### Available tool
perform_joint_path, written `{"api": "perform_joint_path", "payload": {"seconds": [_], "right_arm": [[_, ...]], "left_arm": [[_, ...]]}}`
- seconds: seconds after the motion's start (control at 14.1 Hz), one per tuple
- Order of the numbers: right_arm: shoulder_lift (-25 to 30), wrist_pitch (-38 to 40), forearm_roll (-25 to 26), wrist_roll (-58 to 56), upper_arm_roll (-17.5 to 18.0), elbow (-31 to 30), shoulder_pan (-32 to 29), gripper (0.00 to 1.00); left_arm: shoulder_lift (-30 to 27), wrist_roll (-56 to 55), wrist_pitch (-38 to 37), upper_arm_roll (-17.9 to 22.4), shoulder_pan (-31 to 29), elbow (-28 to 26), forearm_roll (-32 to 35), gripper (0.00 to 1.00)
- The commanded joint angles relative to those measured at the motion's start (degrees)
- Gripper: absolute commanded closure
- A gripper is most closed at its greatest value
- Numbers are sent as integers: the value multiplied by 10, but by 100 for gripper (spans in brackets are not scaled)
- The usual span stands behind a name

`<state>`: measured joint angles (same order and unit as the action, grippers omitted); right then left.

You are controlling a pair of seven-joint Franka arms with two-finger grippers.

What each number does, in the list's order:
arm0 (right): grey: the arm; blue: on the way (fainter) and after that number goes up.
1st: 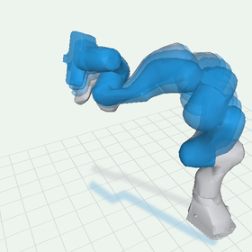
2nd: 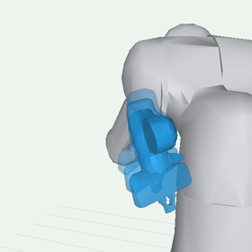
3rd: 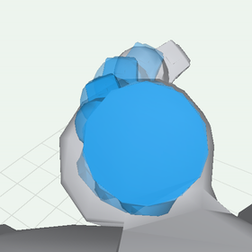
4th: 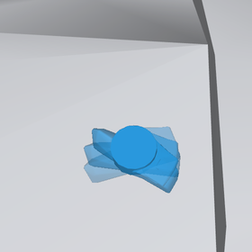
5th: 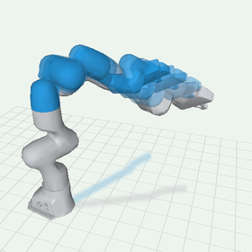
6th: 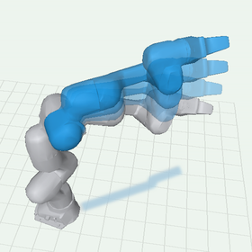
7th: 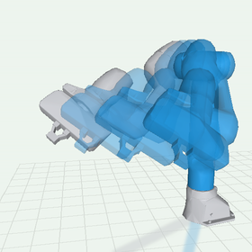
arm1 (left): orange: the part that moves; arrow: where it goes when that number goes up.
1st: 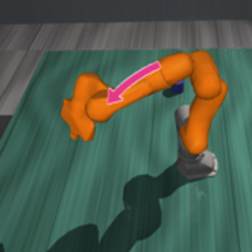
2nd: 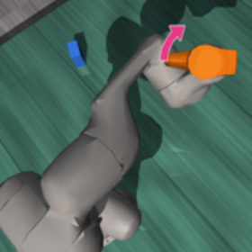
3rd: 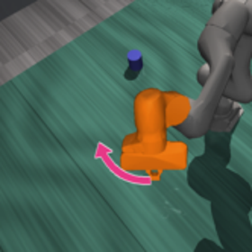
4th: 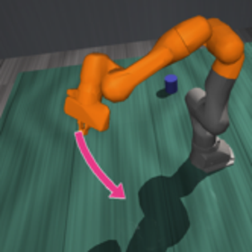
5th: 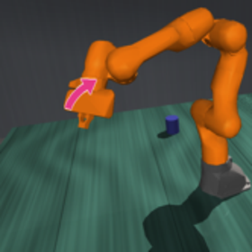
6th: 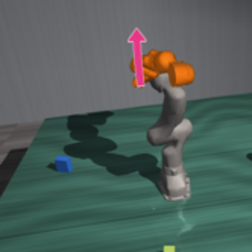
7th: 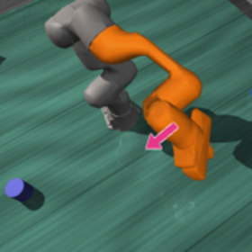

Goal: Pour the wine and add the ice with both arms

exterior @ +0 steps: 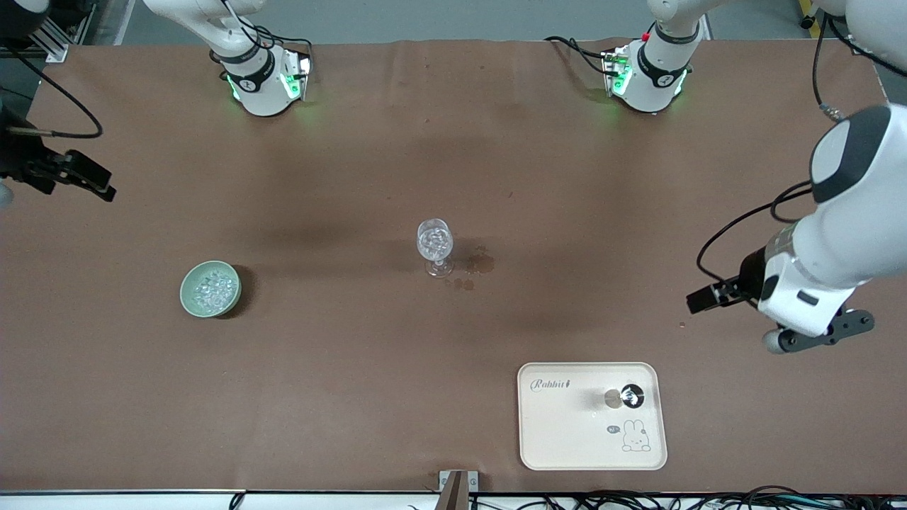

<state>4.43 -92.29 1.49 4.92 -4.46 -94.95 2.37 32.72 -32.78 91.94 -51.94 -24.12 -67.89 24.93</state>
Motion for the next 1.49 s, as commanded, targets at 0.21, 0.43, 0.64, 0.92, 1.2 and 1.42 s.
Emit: {"api": "perform_joint_path", "payload": {"seconds": [0.21,0.43,0.64,0.92,1.2,1.42], "right_arm": [[-19,45,-9,-52,3,60,-6,0],[-23,45,-9,-74,3,66,-6,0],[-21,55,-9,-73,2,57,-4,0],[-21,46,-11,-75,2,45,-6,0],[-23,33,-36,-76,2,45,-5,1],[-22,25,-41,-80,3,45,-2,1]], "left_arm": [[-133,123,-47,202,113,-29,-97,0],[-200,161,-49,336,194,-79,-177,0],[-277,213,-48,413,249,-153,-204,0],[-353,232,-40,462,278,-228,-246,0],[-411,234,-28,460,276,-290,-250,0],[-423,238,-33,460,276,-295,-250,0]]}}
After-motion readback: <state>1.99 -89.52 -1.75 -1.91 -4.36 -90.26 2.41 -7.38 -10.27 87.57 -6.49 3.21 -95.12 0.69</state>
